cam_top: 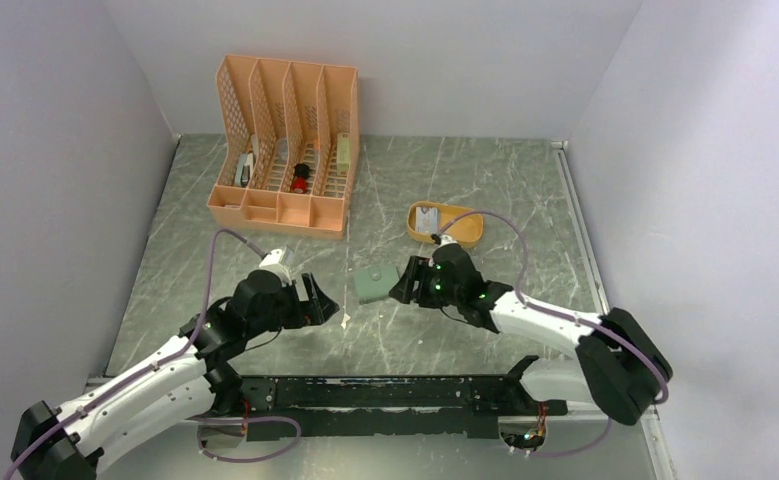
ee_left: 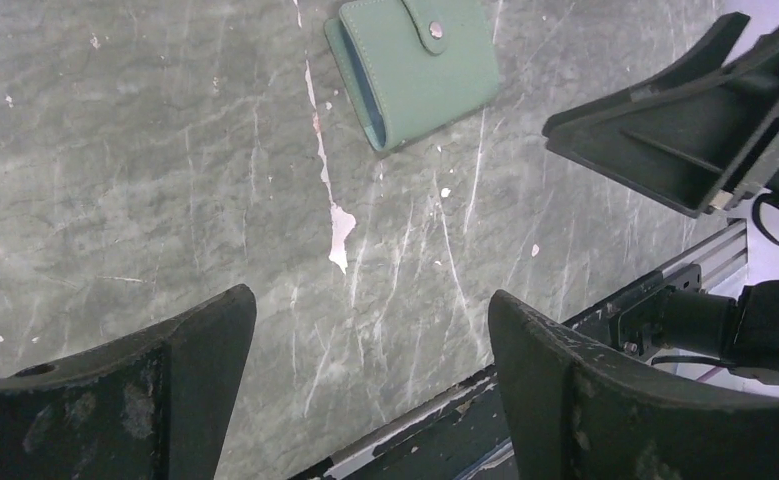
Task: Put the credit cards into the card holder
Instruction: Move the card holder to the center of the board, then adjust the card holder at the center of the board.
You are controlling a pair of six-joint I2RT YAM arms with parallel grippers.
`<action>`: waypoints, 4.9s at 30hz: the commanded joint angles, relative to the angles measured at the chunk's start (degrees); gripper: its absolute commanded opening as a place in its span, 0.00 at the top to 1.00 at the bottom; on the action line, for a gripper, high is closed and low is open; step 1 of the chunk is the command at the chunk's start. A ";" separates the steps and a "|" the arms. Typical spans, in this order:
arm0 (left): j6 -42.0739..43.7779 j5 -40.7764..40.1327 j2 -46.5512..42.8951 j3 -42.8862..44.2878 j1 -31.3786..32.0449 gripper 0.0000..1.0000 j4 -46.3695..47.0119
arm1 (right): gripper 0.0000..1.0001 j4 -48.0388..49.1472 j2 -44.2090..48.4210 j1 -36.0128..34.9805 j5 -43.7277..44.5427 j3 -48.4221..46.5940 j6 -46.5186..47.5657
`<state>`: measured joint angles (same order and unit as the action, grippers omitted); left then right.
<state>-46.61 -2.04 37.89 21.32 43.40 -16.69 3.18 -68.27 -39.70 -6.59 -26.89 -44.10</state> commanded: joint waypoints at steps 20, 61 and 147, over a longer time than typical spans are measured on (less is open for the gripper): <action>-3.93 6.36 -0.37 -4.33 0.44 0.14 2.57 | 0.39 6.54 -18.86 -5.15 13.76 -6.75 -3.90; -3.14 5.81 1.84 -1.21 0.45 0.15 1.26 | 0.29 2.05 -28.76 -2.43 6.94 -20.42 10.90; -3.27 16.32 49.19 5.97 -9.41 0.76 32.51 | 0.53 -30.79 -41.47 -19.36 36.88 -42.37 12.34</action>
<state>-50.98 13.41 86.17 28.01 34.30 14.57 -25.50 -107.24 -59.22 26.96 -69.28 -32.51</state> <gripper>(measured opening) 0.245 0.494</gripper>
